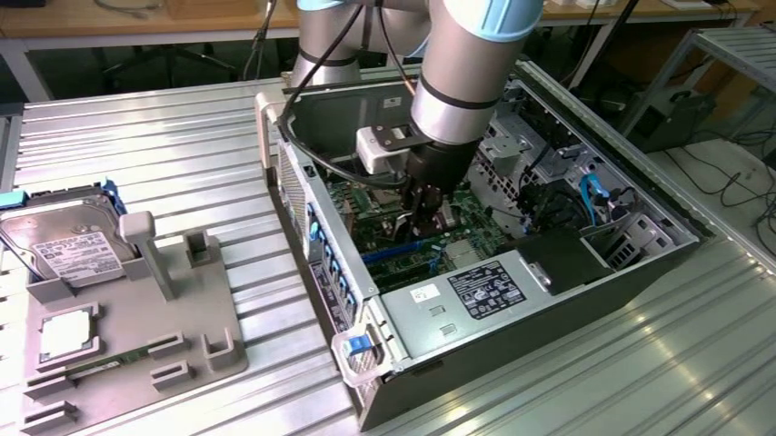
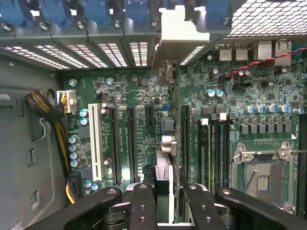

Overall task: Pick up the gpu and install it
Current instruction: 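Insert the gpu into the slot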

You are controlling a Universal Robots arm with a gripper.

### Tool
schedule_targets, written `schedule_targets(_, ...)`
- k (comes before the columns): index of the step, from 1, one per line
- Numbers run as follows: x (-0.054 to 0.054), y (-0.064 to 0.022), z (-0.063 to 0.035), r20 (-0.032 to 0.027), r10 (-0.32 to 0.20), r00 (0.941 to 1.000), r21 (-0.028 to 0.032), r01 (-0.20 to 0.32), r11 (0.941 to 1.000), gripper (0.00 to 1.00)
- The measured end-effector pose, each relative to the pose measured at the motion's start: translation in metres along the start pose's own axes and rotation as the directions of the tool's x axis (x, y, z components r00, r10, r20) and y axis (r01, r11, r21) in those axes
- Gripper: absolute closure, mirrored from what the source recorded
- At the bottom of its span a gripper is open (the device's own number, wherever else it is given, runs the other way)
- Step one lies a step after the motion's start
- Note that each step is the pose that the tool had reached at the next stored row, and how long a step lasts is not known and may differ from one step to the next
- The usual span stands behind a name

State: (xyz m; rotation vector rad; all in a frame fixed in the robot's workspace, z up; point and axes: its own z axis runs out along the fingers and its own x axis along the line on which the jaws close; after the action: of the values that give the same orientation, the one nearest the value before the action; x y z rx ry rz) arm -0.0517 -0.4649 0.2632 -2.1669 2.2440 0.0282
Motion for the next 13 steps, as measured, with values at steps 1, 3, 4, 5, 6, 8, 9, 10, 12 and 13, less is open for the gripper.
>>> schedule_targets(1,0.0000,0.0001,0.0006,0.0004,0.000,1.0000,0.0019,0.000,1.0000,0.73)
schedule_targets(3,0.0001,0.0005,0.0012,0.0012,0.000,1.0000,0.0105,0.000,0.9999,0.73)
schedule_targets(4,0.0001,0.0012,0.0012,0.0016,0.000,1.0000,0.0113,0.000,0.9999,0.73)
schedule_targets(5,0.0002,0.0021,0.0013,0.0022,0.000,1.0000,0.0114,0.000,0.9999,0.73)
schedule_targets(6,0.0003,0.0032,0.0015,0.0025,0.000,1.0000,0.0114,0.000,0.9999,0.73)
schedule_targets(8,0.0020,0.0043,0.0017,0.0031,-0.001,1.0000,0.0113,0.000,0.9999,0.73)
schedule_targets(9,0.0040,0.0045,0.0020,0.0040,0.000,1.0000,0.0113,0.000,0.9999,0.73)
schedule_targets(10,0.0050,0.0049,0.0022,0.0048,0.000,1.0000,0.0113,0.000,0.9999,0.73)
schedule_targets(12,0.0055,0.0069,0.0023,0.0062,0.000,1.0000,0.0112,0.000,0.9999,0.73)
schedule_targets(13,0.0055,0.0079,0.0024,0.0067,0.000,1.0000,0.0113,0.000,0.9999,0.73)
